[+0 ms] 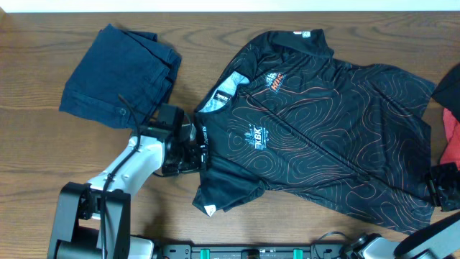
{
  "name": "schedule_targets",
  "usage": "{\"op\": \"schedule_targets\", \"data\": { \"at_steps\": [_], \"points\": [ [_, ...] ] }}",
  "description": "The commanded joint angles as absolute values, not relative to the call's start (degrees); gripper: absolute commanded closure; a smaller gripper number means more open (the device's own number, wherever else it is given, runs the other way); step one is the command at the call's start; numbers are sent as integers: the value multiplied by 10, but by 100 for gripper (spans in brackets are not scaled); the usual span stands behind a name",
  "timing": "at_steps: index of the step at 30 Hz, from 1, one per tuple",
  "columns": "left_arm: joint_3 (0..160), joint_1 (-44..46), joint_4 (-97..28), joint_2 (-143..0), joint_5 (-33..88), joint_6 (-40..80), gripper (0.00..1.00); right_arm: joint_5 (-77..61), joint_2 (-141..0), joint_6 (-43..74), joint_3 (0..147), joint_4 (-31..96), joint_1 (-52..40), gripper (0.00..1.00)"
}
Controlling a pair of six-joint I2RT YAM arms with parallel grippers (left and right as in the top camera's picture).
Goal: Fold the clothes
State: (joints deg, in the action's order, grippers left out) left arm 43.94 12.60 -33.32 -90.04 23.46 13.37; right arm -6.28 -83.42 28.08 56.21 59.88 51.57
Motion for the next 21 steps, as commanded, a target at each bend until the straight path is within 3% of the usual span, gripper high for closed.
{"op": "schedule_targets", "data": {
  "at_steps": [1, 8, 13, 21],
  "points": [
    [431, 133, -304, -905, 266, 163, 16, -124, -796, 249, 572, 602, 521, 65],
    [431, 175, -251, -943, 219, 164, 51, -149, -760, 247, 572, 602, 521, 64],
    [438, 168, -255, -965, 205, 157, 94, -160, -760, 245, 572, 608, 521, 64],
    [491, 97, -361, -940, 94, 121, 94, -147, -760, 234, 555, 599, 466, 66]
  ]
}}
